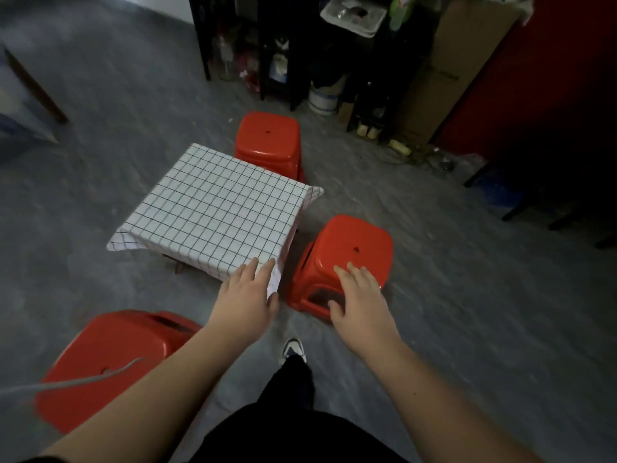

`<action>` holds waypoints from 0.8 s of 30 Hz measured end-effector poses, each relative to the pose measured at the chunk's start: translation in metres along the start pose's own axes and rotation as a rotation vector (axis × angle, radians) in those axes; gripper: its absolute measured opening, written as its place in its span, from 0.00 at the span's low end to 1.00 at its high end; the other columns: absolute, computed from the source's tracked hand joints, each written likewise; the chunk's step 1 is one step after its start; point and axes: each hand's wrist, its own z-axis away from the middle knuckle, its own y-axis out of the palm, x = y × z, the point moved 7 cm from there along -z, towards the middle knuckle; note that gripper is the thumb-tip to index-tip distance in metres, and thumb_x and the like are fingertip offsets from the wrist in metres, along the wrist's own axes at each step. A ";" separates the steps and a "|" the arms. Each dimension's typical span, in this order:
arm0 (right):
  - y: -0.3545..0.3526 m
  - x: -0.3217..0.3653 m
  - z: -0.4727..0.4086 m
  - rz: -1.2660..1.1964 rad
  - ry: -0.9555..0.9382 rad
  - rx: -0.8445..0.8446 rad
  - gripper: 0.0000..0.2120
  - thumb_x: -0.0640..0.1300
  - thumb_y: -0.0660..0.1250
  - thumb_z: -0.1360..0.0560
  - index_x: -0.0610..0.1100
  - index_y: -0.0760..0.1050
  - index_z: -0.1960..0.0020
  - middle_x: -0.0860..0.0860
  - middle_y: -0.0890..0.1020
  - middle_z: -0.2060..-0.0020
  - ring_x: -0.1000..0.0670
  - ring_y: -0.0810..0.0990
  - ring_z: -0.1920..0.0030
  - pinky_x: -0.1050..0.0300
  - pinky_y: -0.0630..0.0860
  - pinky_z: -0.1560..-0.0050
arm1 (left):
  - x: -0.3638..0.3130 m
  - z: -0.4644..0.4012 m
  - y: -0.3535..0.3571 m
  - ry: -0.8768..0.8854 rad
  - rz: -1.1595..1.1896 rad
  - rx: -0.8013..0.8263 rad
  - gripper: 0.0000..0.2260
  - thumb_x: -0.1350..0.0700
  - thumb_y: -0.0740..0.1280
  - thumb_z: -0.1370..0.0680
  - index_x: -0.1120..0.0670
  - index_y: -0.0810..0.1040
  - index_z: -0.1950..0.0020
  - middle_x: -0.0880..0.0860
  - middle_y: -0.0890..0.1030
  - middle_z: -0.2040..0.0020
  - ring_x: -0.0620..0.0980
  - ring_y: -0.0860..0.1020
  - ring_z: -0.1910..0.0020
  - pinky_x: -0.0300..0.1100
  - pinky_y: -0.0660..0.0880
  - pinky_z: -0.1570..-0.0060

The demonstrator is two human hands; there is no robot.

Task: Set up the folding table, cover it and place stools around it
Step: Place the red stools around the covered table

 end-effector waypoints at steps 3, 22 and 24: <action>-0.010 -0.023 -0.058 0.011 -0.004 0.072 0.32 0.51 0.65 0.23 0.51 0.58 0.22 0.49 0.59 0.22 0.44 0.53 0.22 0.41 0.61 0.25 | -0.017 -0.050 0.003 -0.050 0.021 0.027 0.29 0.46 0.60 0.21 0.49 0.56 0.21 0.56 0.61 0.22 0.58 0.59 0.23 0.58 0.60 0.26; -0.038 -0.148 -0.327 0.200 -0.540 0.362 0.33 0.51 0.66 0.23 0.50 0.57 0.21 0.48 0.57 0.21 0.44 0.52 0.22 0.50 0.52 0.23 | -0.115 -0.210 0.081 -0.680 0.188 -0.158 0.29 0.48 0.58 0.25 0.51 0.65 0.23 0.58 0.68 0.26 0.61 0.68 0.29 0.62 0.67 0.33; -0.048 -0.166 -0.345 0.224 -0.639 0.420 0.34 0.50 0.67 0.24 0.50 0.57 0.21 0.48 0.56 0.21 0.44 0.52 0.22 0.50 0.51 0.23 | -0.140 -0.215 0.097 -0.774 0.206 -0.200 0.30 0.48 0.60 0.26 0.53 0.65 0.24 0.59 0.69 0.26 0.62 0.69 0.29 0.62 0.70 0.35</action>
